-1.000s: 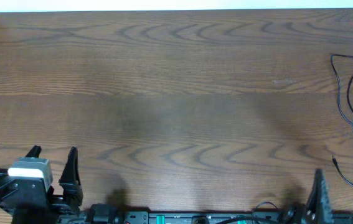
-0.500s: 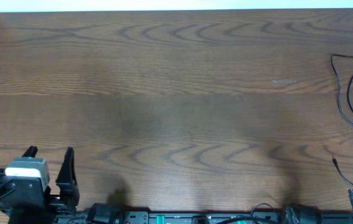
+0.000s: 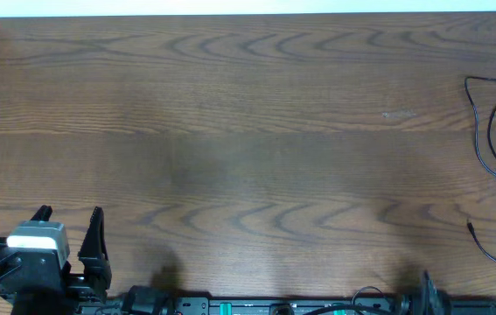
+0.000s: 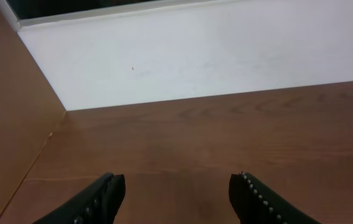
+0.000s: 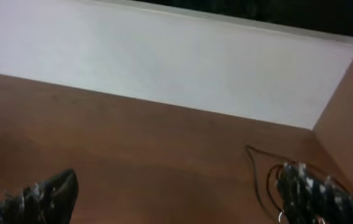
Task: Untangle cables
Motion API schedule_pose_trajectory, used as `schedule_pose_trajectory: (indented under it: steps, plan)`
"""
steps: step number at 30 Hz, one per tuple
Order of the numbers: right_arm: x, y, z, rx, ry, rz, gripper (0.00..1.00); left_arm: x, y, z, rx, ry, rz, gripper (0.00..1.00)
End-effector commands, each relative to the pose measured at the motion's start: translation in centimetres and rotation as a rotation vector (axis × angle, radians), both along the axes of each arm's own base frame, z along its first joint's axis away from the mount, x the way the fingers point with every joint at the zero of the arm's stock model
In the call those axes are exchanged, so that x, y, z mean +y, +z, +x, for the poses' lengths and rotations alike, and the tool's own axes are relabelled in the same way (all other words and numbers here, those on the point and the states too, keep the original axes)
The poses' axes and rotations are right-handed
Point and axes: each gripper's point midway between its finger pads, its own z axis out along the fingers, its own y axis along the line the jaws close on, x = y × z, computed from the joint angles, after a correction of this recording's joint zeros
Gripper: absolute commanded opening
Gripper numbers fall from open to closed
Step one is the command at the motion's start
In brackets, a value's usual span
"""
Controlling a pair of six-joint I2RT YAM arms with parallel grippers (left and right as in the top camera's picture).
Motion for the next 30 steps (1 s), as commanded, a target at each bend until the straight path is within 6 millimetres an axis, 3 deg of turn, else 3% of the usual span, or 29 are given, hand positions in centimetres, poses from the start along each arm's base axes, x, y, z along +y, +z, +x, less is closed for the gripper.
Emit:
schedule_pose_trajectory:
  steps: [1, 8, 12, 16, 23, 29, 30]
  plan:
    - [-1.1, -1.0, 1.7, 0.022, -0.047, -0.011, 0.99, 0.2, 0.4, -0.4, -0.017, 0.008, -0.002, 0.59]
    - [2.4, 5.0, 5.4, -0.323, 0.203, -0.065, 0.99, 0.2, 0.4, -0.4, -0.017, 0.008, -0.001, 0.59]
    - [2.6, 6.6, 7.1, -0.465, 0.244, -0.028, 0.99, 0.2, 0.4, -0.4, -0.017, 0.008, -0.001, 0.59]
    - [2.8, 6.5, 8.4, -0.555, 0.273, -0.037, 0.99, 0.2, 0.4, -0.4, -0.017, 0.008, -0.001, 0.59]
    - [3.6, 6.1, 8.4, -0.808, 0.363, -0.054, 0.99, 0.2, 0.4, -0.4, -0.017, 0.008, -0.001, 0.59]
    - [2.7, 2.7, 8.6, -0.923, 0.356, 0.041, 0.99, 0.2, 0.4, -0.4, -0.018, 0.008, -0.001, 0.59]
    - [2.6, 1.4, 8.8, -0.926, 0.366, 0.061, 0.99, 0.2, 0.4, -0.4, -0.018, 0.008, -0.001, 0.59]
